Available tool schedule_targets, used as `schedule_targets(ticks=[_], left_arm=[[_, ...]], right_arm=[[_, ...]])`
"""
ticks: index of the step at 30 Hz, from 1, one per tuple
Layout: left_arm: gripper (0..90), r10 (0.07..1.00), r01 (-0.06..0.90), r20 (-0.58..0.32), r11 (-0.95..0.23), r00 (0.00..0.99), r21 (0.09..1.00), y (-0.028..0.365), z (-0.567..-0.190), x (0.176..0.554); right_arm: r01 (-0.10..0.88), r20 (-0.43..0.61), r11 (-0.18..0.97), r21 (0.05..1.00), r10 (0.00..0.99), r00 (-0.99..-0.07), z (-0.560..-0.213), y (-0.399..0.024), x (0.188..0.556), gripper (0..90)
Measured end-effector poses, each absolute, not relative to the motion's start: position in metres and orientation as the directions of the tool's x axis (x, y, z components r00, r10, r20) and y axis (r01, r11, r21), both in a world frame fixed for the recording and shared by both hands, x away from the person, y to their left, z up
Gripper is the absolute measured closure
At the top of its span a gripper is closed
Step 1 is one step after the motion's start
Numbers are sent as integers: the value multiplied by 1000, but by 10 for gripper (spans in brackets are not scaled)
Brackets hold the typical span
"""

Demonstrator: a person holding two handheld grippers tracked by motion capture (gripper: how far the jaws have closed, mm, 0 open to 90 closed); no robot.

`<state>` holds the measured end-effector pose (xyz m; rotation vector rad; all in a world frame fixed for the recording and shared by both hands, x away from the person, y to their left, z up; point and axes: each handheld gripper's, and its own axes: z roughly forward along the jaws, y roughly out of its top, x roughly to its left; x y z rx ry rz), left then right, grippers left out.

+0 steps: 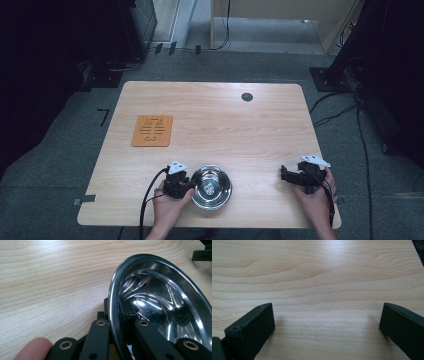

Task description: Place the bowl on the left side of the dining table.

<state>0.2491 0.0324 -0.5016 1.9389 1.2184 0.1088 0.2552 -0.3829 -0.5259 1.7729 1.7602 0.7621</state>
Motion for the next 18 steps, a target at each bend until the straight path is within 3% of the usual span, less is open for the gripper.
schedule_targets(ticks=[18], left_arm=[[873,799,682,-353,-95,486,725,68,-479,260]], right_arm=[[705,28,-17,709,1000,-5,-526,-383,255,0]])
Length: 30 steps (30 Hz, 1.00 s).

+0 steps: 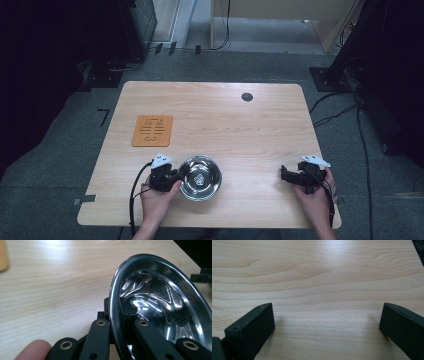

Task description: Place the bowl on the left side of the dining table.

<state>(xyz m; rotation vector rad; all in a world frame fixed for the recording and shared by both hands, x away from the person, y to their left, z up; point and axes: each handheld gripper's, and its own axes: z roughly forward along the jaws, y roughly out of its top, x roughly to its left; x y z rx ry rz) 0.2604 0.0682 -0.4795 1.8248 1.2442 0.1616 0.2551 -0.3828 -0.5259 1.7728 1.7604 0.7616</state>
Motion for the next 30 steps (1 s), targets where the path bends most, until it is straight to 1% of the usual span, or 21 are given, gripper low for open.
schedule_targets(ticks=[9,18,21,24,30], left_arm=[[873,826,669,-363,-21,430,743,99,-468,273],[873,863,644,-346,32,368,765,125,-461,290],[871,877,636,-337,47,343,770,131,-462,295],[872,885,639,-347,75,311,766,140,-465,303],[872,895,640,-348,98,277,762,148,-469,313]], right_arm=[[705,28,-17,709,1000,-5,-526,-383,255,0],[705,28,-16,709,1000,-5,-526,-383,255,0],[705,28,-17,709,1000,-5,-526,-383,255,0],[705,28,-16,709,1000,-5,-526,-383,255,0],[705,28,-16,709,1000,-5,-526,-383,255,0]])
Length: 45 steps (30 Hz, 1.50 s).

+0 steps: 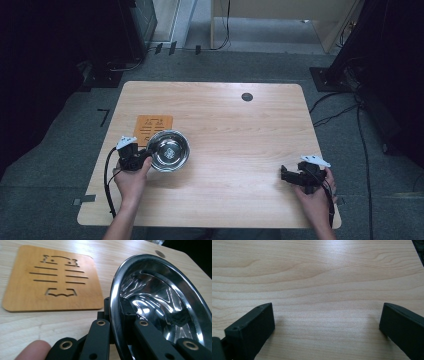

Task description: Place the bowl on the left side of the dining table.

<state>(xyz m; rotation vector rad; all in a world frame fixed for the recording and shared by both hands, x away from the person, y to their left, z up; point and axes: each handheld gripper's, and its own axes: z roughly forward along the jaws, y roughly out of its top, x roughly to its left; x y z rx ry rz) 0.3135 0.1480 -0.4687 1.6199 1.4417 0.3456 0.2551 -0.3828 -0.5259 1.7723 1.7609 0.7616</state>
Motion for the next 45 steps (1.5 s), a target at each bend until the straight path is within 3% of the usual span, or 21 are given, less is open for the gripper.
schedule_targets(ticks=[25,36,45], left_arm=[[873,925,630,-363,215,113,746,174,-476,359],[873,908,643,-419,312,16,700,185,-488,375],[865,913,646,-404,343,-59,682,187,-495,382]], right_arm=[[705,28,-17,709,1000,-5,-526,-383,255,0],[704,28,-16,710,1000,-5,-526,-383,255,0],[704,28,-16,710,1000,-6,-526,-383,255,0]])
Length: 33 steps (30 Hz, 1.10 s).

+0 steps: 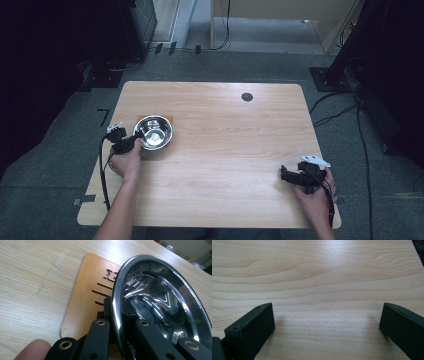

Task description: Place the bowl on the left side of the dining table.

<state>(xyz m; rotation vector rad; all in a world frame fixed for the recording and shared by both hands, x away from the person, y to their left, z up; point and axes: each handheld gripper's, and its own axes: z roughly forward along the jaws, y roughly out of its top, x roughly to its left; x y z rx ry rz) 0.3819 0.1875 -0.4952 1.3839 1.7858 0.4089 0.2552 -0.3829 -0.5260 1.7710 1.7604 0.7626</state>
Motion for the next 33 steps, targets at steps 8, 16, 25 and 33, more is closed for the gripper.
schedule_targets(ticks=[8,16,25,33], left_arm=[[860,902,643,-418,386,-111,662,189,-499,387],[851,904,642,-408,387,-125,662,186,-494,393],[860,883,641,-434,440,-180,629,193,-500,400],[604,868,596,-477,458,-139,660,195,-500,401]], right_arm=[[704,28,-16,710,1000,-5,-526,-383,255,0],[704,28,-16,710,1000,-5,-526,-383,255,0],[704,28,-16,710,1000,-5,-526,-383,255,0],[704,28,-16,710,1000,-5,-526,-383,255,0]])
